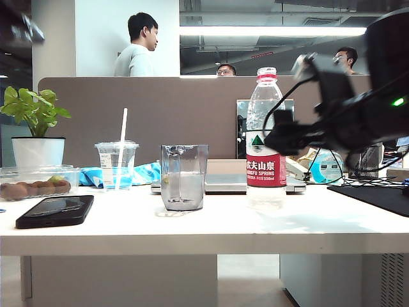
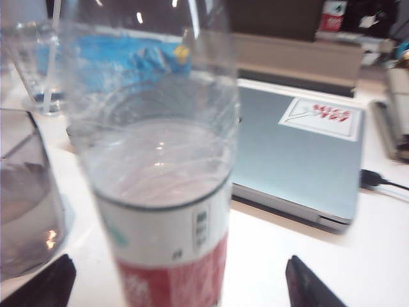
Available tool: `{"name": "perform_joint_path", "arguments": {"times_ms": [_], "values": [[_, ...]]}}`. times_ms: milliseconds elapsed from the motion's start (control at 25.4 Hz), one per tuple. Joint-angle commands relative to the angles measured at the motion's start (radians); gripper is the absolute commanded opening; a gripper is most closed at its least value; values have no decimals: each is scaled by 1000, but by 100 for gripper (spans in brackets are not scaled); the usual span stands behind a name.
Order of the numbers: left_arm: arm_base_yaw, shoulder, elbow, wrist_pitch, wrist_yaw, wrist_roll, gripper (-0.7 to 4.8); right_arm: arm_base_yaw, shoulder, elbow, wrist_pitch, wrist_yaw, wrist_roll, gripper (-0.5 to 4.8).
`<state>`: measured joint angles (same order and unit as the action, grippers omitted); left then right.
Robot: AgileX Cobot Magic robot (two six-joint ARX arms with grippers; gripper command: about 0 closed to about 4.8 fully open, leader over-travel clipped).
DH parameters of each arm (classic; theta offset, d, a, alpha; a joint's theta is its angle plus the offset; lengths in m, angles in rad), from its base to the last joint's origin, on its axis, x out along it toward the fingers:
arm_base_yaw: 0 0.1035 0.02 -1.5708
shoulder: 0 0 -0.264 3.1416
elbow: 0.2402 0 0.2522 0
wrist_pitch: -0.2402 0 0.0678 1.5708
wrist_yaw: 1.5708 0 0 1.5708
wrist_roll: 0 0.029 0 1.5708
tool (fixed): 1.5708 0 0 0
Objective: Pick up the mineral water bottle on the table and pour water into the mug until it's half full.
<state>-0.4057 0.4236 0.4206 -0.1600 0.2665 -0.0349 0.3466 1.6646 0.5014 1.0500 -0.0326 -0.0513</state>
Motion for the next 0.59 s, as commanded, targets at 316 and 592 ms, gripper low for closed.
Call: {"name": "perform_joint_path", "arguments": {"times_ms": [316, 592], "values": [[-1, -230, 90, -225, -145, 48, -4, 2, -449, -293, -31, 8, 34, -7], [-1, -250, 90, -235, -301, 121, -4, 2, -598, -363, -35, 7, 33, -5]]}}
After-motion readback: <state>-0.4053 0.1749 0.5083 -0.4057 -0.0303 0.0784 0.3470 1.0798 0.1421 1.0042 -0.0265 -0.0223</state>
